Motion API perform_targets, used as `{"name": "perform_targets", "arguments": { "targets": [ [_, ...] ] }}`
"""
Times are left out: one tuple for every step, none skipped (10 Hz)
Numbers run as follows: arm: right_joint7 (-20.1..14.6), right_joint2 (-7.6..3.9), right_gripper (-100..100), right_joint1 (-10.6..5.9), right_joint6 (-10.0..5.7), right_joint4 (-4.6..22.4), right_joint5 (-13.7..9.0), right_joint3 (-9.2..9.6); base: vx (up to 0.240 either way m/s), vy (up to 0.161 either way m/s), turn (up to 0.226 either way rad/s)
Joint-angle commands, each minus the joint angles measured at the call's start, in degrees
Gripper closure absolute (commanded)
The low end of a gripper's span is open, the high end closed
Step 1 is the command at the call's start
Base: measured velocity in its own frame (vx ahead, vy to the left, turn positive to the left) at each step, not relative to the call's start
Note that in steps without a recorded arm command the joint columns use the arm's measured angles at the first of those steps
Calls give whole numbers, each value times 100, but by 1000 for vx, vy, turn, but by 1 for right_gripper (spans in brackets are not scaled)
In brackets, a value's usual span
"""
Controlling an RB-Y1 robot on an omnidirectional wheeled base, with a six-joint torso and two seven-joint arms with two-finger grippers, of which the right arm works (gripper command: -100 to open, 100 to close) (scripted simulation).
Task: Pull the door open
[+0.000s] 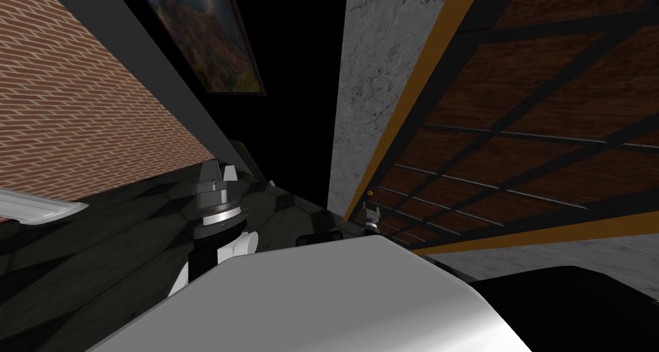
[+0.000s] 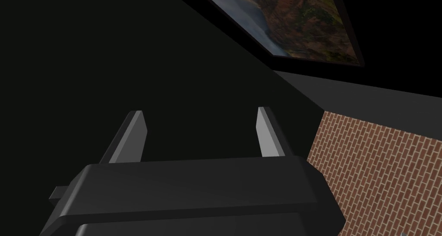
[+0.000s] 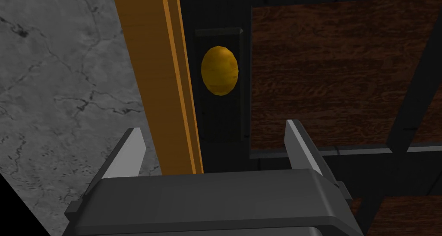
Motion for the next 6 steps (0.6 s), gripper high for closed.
{"name": "perform_targets", "arguments": {
  "targets": [
    [-215,-172,-100,19,-12,89,-27,-28,192,-4,32],
    [-304,-241,-100,22,-27,142,-35,-37,157,12,30],
    [-395,-312,-100,26,-44,197,-43,-46,133,1,27],
    [-580,-456,-100,33,-77,309,-60,-63,148,-2,45],
    [-670,-527,-100,36,-93,364,-68,-72,130,5,36],
    [-840,-659,-100,43,-123,466,-84,-88,143,-12,43]
  ]
}}
